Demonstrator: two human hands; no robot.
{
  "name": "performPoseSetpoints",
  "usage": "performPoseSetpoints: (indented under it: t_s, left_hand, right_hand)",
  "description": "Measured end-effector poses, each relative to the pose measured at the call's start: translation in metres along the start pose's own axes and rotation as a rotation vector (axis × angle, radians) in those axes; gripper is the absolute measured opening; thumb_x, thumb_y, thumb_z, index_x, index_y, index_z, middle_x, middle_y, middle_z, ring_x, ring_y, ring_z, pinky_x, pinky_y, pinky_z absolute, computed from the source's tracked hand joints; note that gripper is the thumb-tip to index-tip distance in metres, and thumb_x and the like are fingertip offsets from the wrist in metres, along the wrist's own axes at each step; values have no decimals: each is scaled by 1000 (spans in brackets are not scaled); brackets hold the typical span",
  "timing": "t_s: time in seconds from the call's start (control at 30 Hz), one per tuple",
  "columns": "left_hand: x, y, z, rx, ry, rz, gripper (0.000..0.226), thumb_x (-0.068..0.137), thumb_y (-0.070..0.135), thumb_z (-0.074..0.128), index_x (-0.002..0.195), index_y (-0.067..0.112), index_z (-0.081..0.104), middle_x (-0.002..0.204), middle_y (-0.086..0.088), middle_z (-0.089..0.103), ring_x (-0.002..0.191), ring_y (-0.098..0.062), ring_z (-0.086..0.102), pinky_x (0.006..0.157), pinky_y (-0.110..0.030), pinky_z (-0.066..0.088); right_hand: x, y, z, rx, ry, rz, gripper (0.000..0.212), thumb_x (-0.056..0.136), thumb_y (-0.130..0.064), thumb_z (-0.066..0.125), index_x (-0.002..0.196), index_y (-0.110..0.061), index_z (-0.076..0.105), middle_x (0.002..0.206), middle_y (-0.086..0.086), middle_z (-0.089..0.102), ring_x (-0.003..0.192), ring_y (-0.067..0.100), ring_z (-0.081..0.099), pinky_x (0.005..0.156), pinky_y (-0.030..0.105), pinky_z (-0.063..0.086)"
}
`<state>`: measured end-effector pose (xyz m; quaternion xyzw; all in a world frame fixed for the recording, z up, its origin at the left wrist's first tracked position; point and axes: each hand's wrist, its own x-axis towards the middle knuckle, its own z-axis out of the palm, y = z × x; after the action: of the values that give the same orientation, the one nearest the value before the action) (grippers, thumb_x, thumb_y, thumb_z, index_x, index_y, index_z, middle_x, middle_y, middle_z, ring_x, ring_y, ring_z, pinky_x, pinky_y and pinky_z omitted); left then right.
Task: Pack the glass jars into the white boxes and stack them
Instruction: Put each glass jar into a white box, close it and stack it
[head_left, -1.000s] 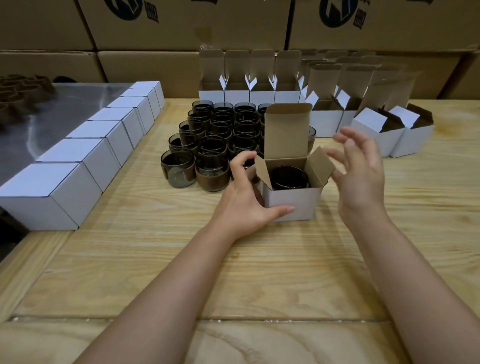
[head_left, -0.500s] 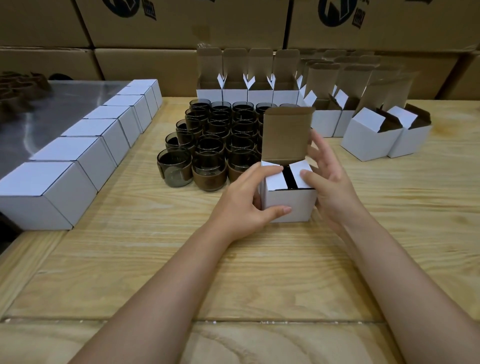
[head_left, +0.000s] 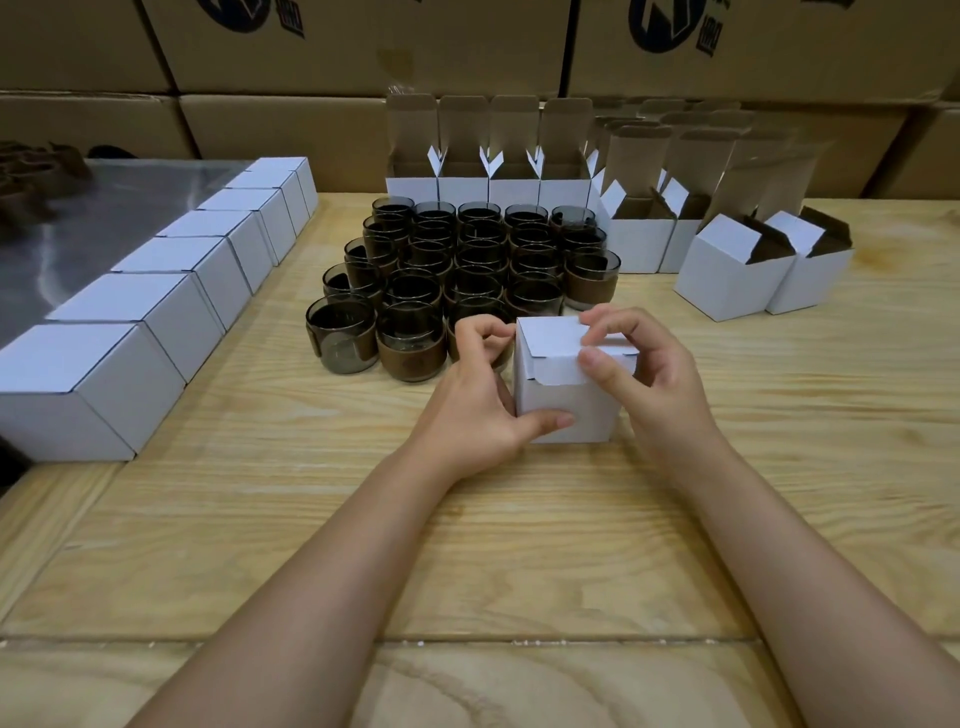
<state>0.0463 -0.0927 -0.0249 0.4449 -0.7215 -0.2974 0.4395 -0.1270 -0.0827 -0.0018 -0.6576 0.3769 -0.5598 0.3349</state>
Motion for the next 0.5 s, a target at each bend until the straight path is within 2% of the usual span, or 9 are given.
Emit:
performPoseSetpoints:
  t_s: [0.13,0.3,0.5]
  left_hand:
    - [0,0,0,4,4,21,77,59,42,84,101,43,19,119,10,58,56,-7,57,60,-30,51]
    - [-1,2,-1,-7,12,14,77,57,43,83,101,44,19,117,18,57,56,-8,57,61,-33,52]
    - [-1,4,-2,0,5,18,77,58,45,82,104,43,20,113,25,56,55,-4,55,60,-30,50]
  right_hand:
    - [0,-2,2,12,47,-3,5,84,-20,62,87,-25,62,110,8,60,108,10,54,77,9,43]
    - [0,1,-2,-40,-8,-27,15,86,-7,65,88,-22,63,114,14,57,110,9,52,78,9,43]
    - [1,0,-4,7,-22,4,10,83,-9,65,82,-19,62,115,17,54,105,7,51,76,10,43]
